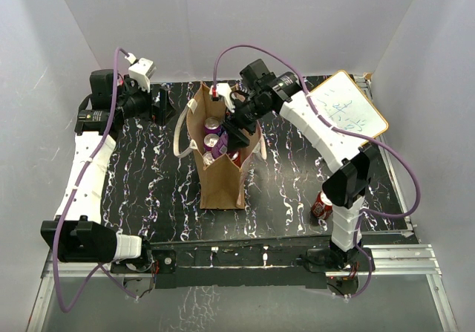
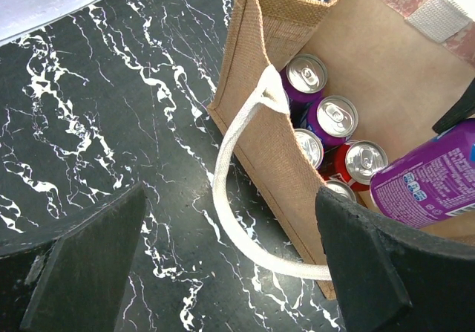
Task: Place the beverage into the canvas bag
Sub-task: Place the drink in the canvas bag.
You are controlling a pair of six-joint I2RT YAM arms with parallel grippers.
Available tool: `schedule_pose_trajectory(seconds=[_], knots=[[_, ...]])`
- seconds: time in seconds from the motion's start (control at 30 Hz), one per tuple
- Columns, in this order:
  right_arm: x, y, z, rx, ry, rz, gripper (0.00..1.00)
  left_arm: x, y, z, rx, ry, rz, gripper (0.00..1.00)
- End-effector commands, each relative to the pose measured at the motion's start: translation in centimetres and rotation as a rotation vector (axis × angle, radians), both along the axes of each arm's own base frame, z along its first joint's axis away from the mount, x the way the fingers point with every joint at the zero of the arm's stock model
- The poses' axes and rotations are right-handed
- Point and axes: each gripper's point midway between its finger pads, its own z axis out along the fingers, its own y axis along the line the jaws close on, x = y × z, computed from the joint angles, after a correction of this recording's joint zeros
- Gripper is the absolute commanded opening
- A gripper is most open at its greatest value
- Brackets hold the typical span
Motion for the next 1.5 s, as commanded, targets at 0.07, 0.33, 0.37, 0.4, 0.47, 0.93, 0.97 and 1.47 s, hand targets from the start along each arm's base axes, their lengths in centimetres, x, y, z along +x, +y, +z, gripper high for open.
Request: schedule_pose_trajectory(seconds=[0.07,0.33,0.37,0.4,0.47,0.93,0.97,1.47], knots=[[-0.8,2.2,2.1,0.122,-0.032,0.113,0.08,-0.7,0.0,1.0,-0.003,-0.029,-0.01,0.94],[-2.8,3.6,0.1,0.101,0.01,0.182,0.08,-0.4,0.0,0.7,-0.008,-0.016,-0.008,0.94],[-3.1,3.8,-0.2,0.094,0.016,0.185,0.08,-0.4,0.0,0.7,-0.008,-0.016,-0.008,0.94],[-3.3,3.9,-0.3,0.09,0.02,0.189,0.08,-0.4,0.0,0.7,-0.006,-0.016,-0.007,0.94],[-3.8,4.1,-0.8,0.081,0.032,0.198,0.08,-0.4,0.1,0.7,-0.003,-0.017,-0.005,0.94],[-5.8,5.8,-4.1,0.015,0.13,0.16,0.08,-1.4,0.3,0.9,0.006,-0.031,-0.002,0.94],[-6.0,5.9,-4.7,-0.001,0.137,0.147,0.08,-1.5,0.4,1.0,0.006,-0.03,0.001,0.94],[-6.2,6.7,-7.7,-0.121,0.082,0.027,0.17,-2.2,0.7,0.8,0.004,-0.032,0.018,0.95]])
